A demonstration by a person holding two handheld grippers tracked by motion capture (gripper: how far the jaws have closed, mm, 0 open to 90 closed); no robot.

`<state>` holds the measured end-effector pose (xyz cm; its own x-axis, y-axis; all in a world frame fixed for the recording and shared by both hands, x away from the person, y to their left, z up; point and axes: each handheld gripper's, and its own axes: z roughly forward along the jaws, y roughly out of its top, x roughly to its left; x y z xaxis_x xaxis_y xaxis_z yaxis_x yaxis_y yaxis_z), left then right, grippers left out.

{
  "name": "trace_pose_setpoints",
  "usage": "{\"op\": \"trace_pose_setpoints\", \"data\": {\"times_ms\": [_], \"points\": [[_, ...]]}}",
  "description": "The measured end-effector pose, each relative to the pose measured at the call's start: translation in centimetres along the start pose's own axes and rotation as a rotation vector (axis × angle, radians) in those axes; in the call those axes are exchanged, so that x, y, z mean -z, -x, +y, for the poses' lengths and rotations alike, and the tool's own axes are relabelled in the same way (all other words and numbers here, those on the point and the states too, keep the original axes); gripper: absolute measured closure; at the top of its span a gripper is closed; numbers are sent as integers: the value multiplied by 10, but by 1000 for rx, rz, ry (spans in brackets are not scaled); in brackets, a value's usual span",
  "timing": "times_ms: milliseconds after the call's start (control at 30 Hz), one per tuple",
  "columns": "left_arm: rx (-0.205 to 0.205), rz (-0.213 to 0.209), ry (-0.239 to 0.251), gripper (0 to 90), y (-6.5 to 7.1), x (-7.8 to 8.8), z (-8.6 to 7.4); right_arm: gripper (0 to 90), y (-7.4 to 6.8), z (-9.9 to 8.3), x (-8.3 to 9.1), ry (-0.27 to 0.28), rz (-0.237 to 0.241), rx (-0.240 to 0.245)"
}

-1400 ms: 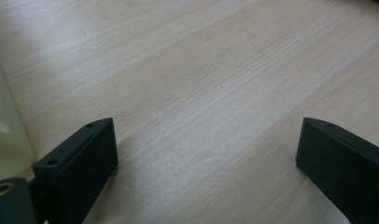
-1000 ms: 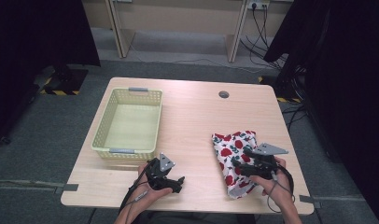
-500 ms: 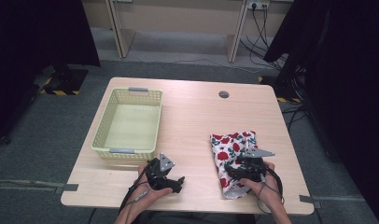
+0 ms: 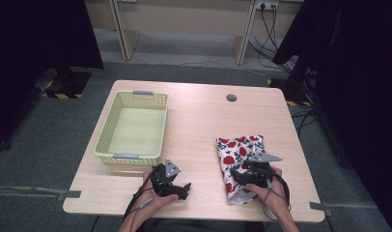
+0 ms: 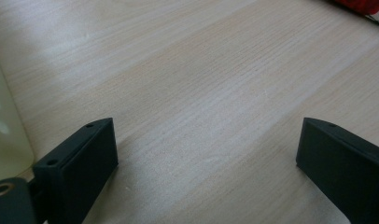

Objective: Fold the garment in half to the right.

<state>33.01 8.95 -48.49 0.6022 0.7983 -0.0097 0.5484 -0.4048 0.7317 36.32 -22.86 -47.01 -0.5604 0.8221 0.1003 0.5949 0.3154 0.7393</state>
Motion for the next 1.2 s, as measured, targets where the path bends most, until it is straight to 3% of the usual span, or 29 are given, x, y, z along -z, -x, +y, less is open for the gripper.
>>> {"op": "trace_pose_setpoints", "data": {"times_ms": [367, 500, 867, 1067, 1200], "points": [[3, 1, 1, 42, 0, 0, 0, 281, 1, 1, -4, 13, 7, -10], [4, -3, -2, 38, 0, 0, 0, 204, 1, 4, -2, 13, 2, -5], [-3, -17, -4, 30, -6, 9, -9, 147, 4, -3, 37, 91, 32, -34], [7, -5, -6, 31, -14, 24, -22, 131, 14, -21, 60, 114, 12, -53], [11, -2, -1, 28, -18, 29, -29, 117, 20, -30, 67, 99, -2, -63]]}}
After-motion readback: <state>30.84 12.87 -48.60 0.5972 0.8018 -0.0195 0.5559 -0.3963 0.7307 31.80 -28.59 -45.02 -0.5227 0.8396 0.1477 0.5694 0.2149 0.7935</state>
